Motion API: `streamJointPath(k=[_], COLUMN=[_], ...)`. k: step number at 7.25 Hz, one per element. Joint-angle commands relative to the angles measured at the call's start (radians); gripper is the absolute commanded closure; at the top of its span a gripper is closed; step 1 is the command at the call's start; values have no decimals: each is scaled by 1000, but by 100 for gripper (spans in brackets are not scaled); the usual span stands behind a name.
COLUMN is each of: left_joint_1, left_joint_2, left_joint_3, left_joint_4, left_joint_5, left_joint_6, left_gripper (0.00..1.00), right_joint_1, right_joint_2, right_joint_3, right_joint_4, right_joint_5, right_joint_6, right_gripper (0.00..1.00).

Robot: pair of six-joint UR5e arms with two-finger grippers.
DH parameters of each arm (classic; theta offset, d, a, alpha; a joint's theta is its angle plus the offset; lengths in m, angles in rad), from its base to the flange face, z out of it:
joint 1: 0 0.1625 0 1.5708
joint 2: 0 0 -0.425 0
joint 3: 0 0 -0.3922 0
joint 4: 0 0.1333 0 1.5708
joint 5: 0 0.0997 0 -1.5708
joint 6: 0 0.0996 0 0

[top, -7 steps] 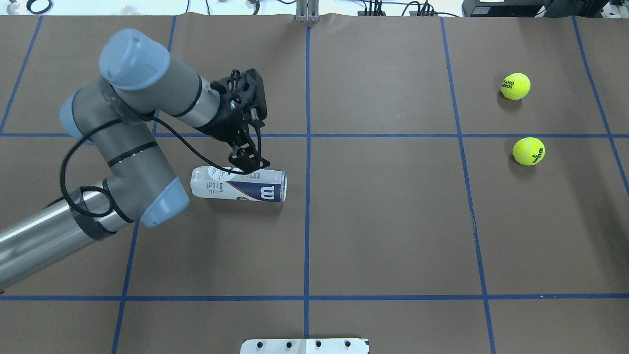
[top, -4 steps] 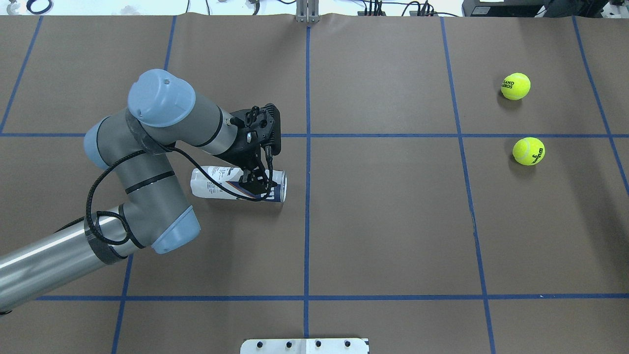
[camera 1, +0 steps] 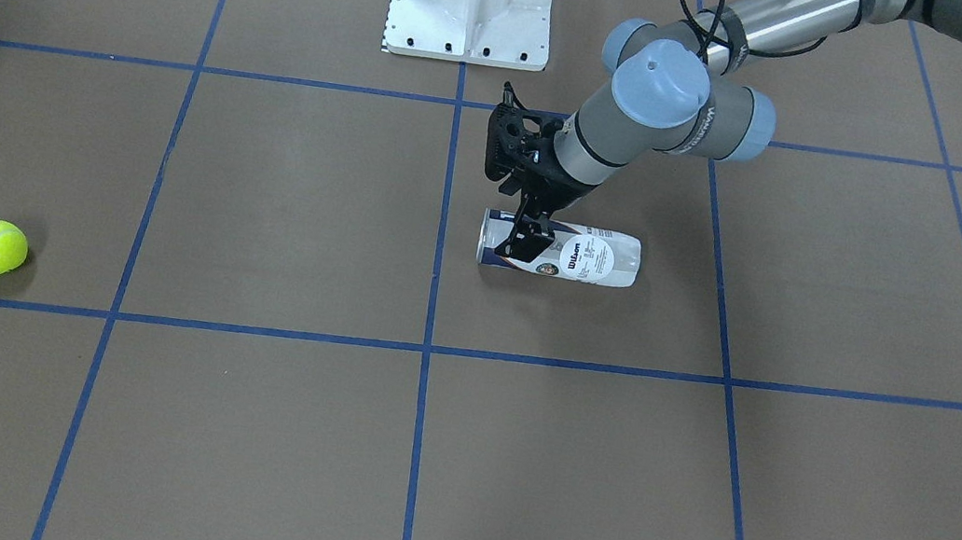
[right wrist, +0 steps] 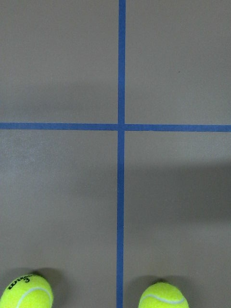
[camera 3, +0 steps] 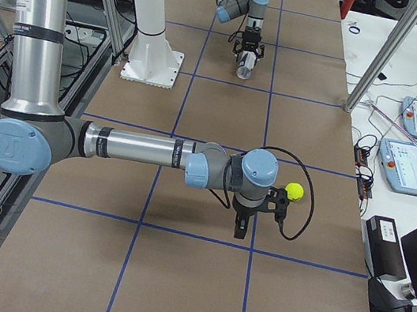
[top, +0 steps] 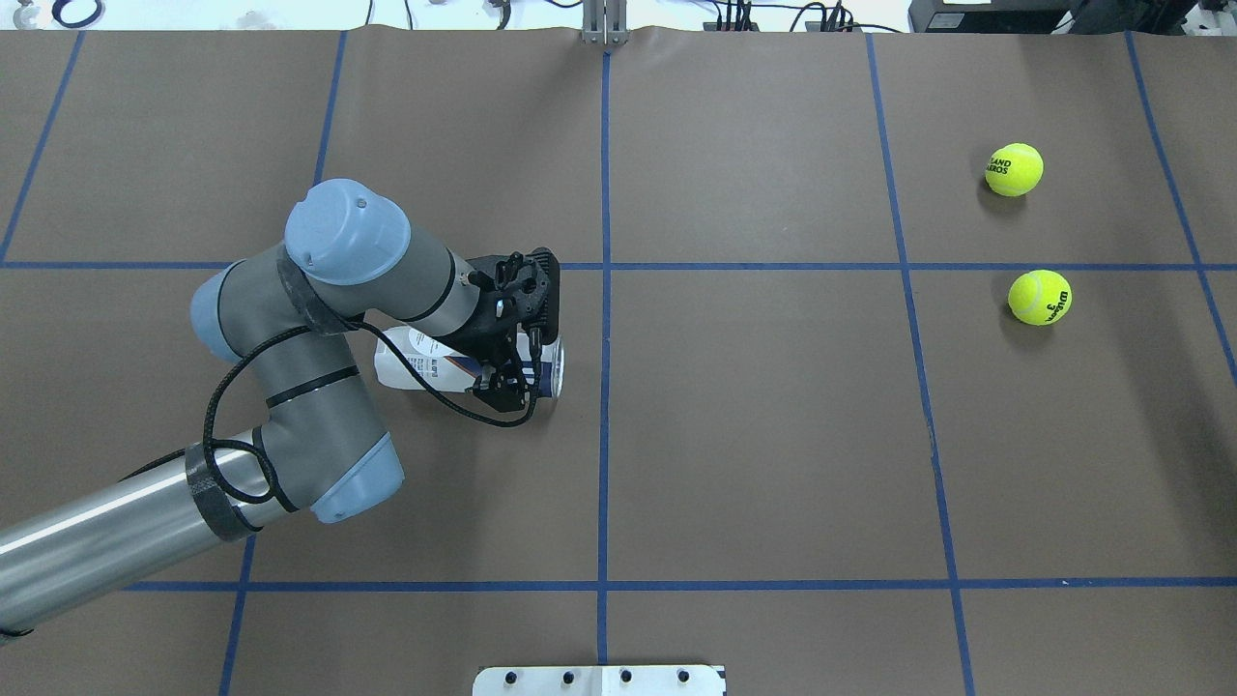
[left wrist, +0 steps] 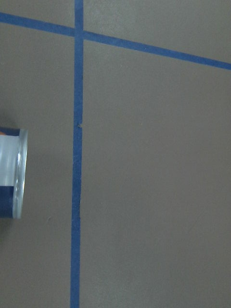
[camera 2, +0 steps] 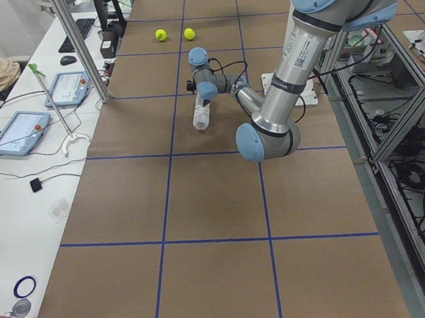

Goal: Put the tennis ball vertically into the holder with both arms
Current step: 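Close the left gripper on the can's open end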

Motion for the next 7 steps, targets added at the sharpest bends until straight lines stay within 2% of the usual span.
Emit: streamJointPath(k=[1,7], left_joint_1=[9,38], left_joint_2=[-7,-13], left_joint_3=[10,53], left_joint_4=[0,-2], left_joint_5=[3,62], left_joint_6=[-1,-4], left_gripper=[0,0], right_joint_1=[0,0], right_joint_2=[0,-2], right_joint_3=[0,0], right_joint_4=[0,0], right_joint_5=[0,0], right_joint_6=[0,0], right_gripper=[0,0])
